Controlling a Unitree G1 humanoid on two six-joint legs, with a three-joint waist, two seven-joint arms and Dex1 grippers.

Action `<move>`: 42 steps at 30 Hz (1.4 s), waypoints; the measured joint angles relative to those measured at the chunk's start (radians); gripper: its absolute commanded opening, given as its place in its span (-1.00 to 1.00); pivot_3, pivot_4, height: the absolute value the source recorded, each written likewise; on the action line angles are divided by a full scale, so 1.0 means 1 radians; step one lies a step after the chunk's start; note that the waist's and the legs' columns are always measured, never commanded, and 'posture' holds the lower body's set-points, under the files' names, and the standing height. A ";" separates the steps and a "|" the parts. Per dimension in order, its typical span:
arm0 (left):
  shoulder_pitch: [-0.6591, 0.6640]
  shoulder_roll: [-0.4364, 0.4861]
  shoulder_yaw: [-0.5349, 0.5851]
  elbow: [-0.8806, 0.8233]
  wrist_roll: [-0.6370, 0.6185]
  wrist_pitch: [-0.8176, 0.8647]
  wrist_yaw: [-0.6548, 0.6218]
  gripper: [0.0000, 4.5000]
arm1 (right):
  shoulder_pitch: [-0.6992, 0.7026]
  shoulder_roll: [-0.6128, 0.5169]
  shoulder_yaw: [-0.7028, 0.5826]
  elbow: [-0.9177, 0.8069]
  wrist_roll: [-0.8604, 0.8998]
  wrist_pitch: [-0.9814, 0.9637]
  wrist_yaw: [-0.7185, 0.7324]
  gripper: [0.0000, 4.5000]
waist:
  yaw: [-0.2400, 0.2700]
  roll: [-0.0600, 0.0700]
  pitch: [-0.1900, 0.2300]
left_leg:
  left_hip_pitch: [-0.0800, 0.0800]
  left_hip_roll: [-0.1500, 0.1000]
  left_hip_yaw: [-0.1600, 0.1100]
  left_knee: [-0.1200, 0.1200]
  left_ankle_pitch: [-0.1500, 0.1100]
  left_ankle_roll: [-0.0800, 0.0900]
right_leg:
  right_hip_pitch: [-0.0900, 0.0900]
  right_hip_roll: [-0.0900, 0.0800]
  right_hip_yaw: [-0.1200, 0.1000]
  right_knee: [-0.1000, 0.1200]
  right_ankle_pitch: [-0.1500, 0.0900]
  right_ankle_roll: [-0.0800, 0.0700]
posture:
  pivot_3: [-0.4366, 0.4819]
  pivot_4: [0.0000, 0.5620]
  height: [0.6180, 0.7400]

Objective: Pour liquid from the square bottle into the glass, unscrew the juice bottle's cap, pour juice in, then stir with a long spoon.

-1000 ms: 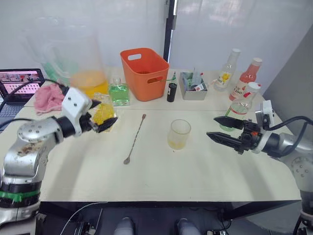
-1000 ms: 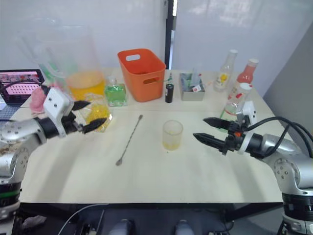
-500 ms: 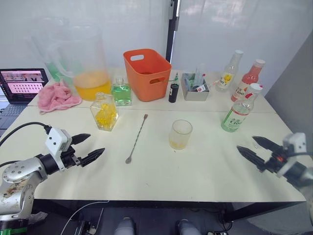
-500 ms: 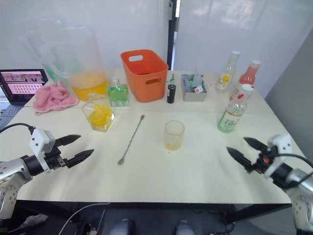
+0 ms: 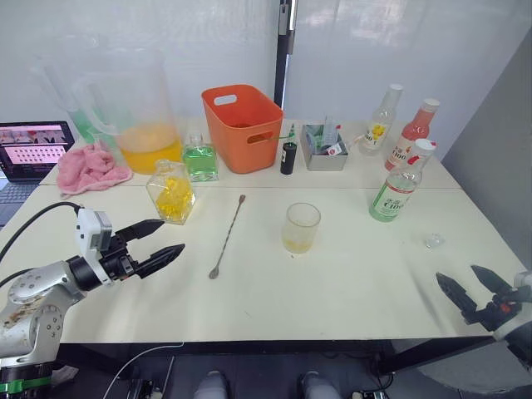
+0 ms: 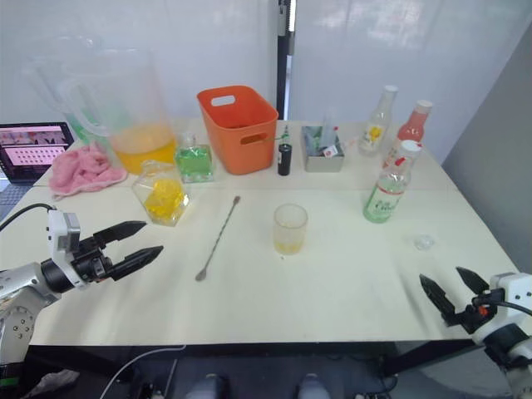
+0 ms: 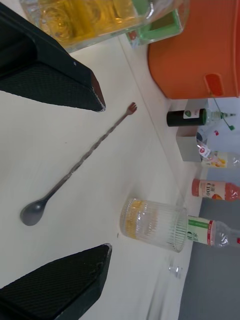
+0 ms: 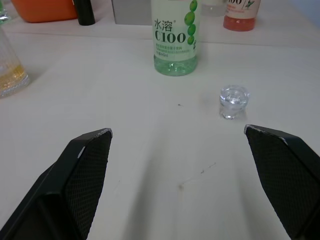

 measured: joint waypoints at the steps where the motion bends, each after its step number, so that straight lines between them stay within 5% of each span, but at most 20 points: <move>1: 0.003 0.004 0.011 -0.009 -0.002 0.000 0.000 0.99 | -0.018 0.000 0.003 0.000 0.001 0.003 -0.005 1.00 | -0.001 0.000 0.000 | 0.000 0.000 0.000 0.000 0.000 0.000 | 0.000 0.000 0.000 0.000 0.000 0.000 | -0.05 -0.47 0.98; 8: 0.087 -0.014 0.049 -0.132 -0.058 0.018 0.039 0.99 | -0.292 -0.043 0.076 0.093 0.014 0.064 -0.060 1.00 | -0.011 0.000 0.000 | 0.000 0.000 0.000 0.000 0.004 0.006 | 0.000 0.000 0.000 0.000 0.000 0.000 | -0.05 -0.47 0.98; 18: 0.202 -0.071 0.104 -0.320 -0.109 0.029 0.159 0.99 | -0.805 -0.118 0.277 0.571 -0.162 0.012 -0.043 1.00 | -0.019 0.001 0.000 | -0.001 0.000 0.000 -0.001 0.005 0.008 | 0.000 0.000 0.001 -0.001 0.000 0.000 | -0.05 -0.47 0.98; 33: 0.312 -0.085 0.191 -0.396 -0.107 -0.006 0.219 0.99 | -1.175 -0.117 0.371 1.053 -0.301 -0.181 0.044 1.00 | -0.024 0.001 0.001 | -0.001 0.000 0.001 -0.002 0.005 0.008 | -0.001 0.000 0.002 -0.001 0.000 -0.001 | -0.05 -0.47 0.98; 42: 0.323 -0.086 0.204 -0.396 -0.107 -0.019 0.228 1.00 | -1.212 -0.112 0.374 1.151 -0.322 -0.239 0.054 -0.28 | -0.025 0.001 0.001 | -0.001 0.000 0.001 -0.002 0.005 0.008 | -0.001 0.000 0.002 -0.001 0.000 -0.001 | -0.05 -0.47 0.98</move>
